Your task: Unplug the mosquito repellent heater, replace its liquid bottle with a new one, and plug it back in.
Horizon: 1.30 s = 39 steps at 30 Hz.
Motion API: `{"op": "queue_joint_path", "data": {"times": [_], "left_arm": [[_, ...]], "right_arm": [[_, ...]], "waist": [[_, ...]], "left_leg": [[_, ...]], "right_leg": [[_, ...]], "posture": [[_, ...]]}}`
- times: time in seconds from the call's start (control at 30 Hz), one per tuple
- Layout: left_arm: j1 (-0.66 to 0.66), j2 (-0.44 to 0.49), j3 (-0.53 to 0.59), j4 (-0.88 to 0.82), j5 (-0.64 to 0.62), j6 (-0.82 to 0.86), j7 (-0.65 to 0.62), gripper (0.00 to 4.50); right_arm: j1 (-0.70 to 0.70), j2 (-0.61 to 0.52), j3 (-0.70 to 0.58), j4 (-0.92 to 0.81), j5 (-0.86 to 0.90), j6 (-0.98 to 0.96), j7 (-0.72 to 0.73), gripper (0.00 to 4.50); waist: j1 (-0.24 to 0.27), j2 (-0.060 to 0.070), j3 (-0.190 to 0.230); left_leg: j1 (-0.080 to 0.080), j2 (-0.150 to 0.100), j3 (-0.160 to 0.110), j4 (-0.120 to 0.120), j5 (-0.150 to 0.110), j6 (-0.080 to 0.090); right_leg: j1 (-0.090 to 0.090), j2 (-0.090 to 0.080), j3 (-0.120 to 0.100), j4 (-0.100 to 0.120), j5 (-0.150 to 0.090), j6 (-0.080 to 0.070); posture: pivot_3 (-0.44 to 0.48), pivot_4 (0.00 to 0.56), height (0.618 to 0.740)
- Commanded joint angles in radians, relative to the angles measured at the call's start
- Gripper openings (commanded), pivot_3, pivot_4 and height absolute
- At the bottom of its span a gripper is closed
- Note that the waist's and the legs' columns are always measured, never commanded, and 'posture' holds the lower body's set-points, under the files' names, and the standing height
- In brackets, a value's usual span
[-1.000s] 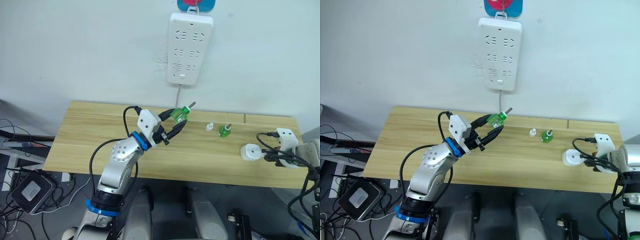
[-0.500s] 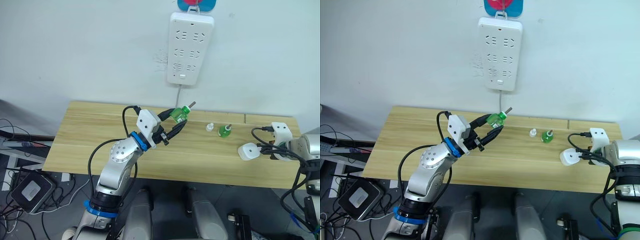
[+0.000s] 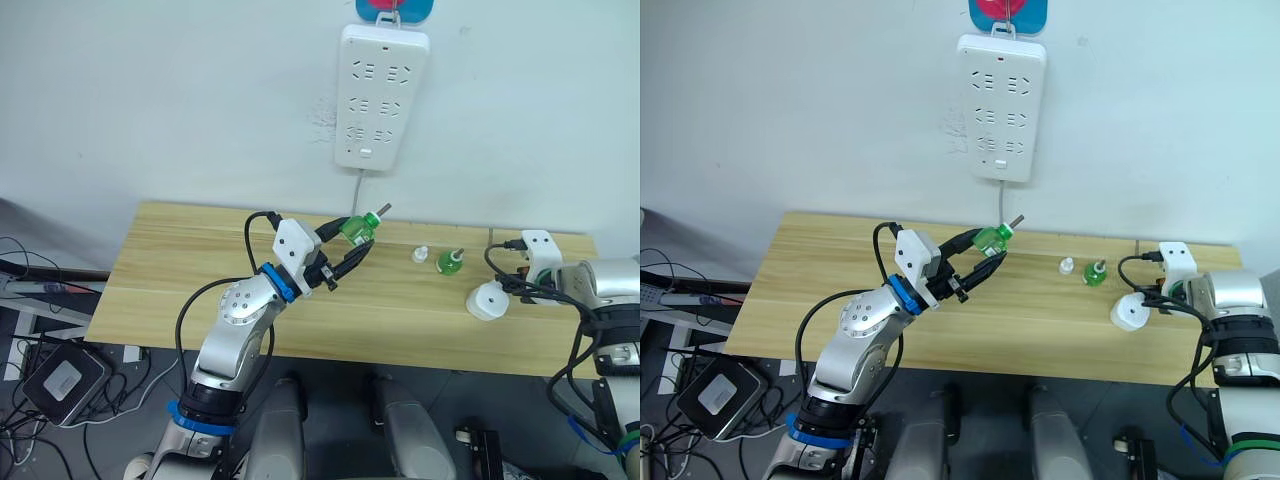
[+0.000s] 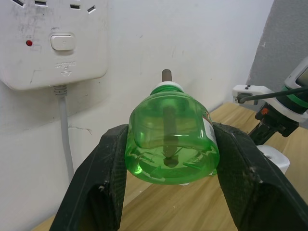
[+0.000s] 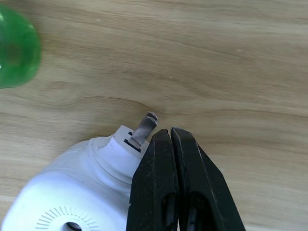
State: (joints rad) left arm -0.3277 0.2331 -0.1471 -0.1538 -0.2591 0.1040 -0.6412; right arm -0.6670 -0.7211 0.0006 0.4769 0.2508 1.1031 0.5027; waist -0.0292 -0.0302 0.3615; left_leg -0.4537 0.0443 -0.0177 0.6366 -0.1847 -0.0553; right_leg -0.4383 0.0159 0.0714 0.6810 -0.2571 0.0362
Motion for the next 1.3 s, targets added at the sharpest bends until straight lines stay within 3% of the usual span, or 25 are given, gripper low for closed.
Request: {"op": "queue_joint_path", "data": {"times": [0.03, 0.13, 0.23, 0.4, 0.63, 0.8, 1.0, 1.3], "left_arm": [[0.004, -0.002, 0.002, -0.04, -0.006, -0.008, 0.003, 2.27], [0.004, -0.005, 0.001, -0.035, -0.006, -0.012, 0.004, 2.27], [0.005, -0.008, -0.002, -0.032, -0.005, -0.016, 0.002, 2.27], [0.004, -0.011, -0.011, -0.019, 0.009, -0.031, 0.0, 2.27], [0.006, -0.012, -0.016, -0.017, 0.02, -0.039, -0.004, 2.27], [0.016, -0.009, -0.016, -0.023, 0.019, -0.039, -0.007, 2.27], [0.027, -0.009, -0.019, -0.028, 0.02, -0.044, -0.006, 2.27], [0.027, -0.009, -0.02, -0.024, 0.018, -0.047, -0.01, 2.27]], "right_arm": [[-0.022, -0.044, -0.013, -0.046, -0.021, 0.006, 0.013, 0.05], [-0.029, -0.075, -0.039, -0.099, -0.016, 0.099, -0.008, 0.05], [-0.039, -0.09, -0.083, -0.166, 0.005, 0.23, -0.03, 0.56], [-0.065, -0.036, -0.191, -0.3, 0.041, 0.482, -0.098, 2.28], [-0.037, 0.038, -0.308, -0.296, 0.25, 0.511, -0.345, 4.48], [-0.011, 0.021, -0.323, -0.272, 0.541, 0.511, -0.595, 4.48], [0.026, 0.058, -0.41, -0.219, 0.877, 0.511, -1.015, 4.48], [0.047, 0.116, -0.492, -0.175, 1.142, 0.511, -1.388, 4.48]], "waist": [[0.0, 0.0, 0.0], [0.0, 0.001, 0.0], [0.0, 0.001, 0.001], [-0.003, 0.001, 0.001], [-0.001, 0.001, 0.001], [-0.001, 0.001, 0.001], [-0.001, 0.001, 0.001], [-0.003, 0.001, 0.001]], "left_leg": [[0.0, 0.0, 0.0, 0.0, 0.0, 0.0], [0.0, 0.0, 0.0, 0.0, 0.0, 0.0], [0.0, 0.0, 0.0, -0.001, 0.0, 0.0], [0.0, 0.0, 0.0, -0.001, 0.0, 0.0], [-0.001, 0.0, 0.0, -0.001, 0.0, 0.0], [-0.001, 0.0, 0.0, -0.002, 0.0, 0.0], [-0.001, 0.0, 0.001, -0.002, 0.0, 0.0], [-0.001, 0.0, 0.001, -0.002, 0.0, 0.0]], "right_leg": [[0.0, 0.0, 0.0, 0.0, 0.0, 0.0], [0.0, 0.0, 0.0, 0.0, 0.0, 0.0], [0.0, 0.0, 0.0, 0.0, 0.0, 0.0], [0.0, 0.0, 0.0, 0.0, 0.0, 0.0], [-0.001, -0.001, 0.0, -0.001, 0.0, 0.0], [-0.001, 0.0, 0.0, -0.001, 0.0, 0.0], [-0.001, 0.0, 0.0, -0.001, 0.0, 0.0], [-0.001, 0.0, 0.0, -0.001, 0.0, 0.0]], "posture": [[0.035, 0.373, 0.74], [0.028, 0.372, 0.74], [0.016, 0.369, 0.74], [0.005, 0.367, 0.74], [0.011, 0.368, 0.74], [0.018, 0.367, 0.74], [0.025, 0.367, 0.74], [0.028, 0.366, 0.74]]}}
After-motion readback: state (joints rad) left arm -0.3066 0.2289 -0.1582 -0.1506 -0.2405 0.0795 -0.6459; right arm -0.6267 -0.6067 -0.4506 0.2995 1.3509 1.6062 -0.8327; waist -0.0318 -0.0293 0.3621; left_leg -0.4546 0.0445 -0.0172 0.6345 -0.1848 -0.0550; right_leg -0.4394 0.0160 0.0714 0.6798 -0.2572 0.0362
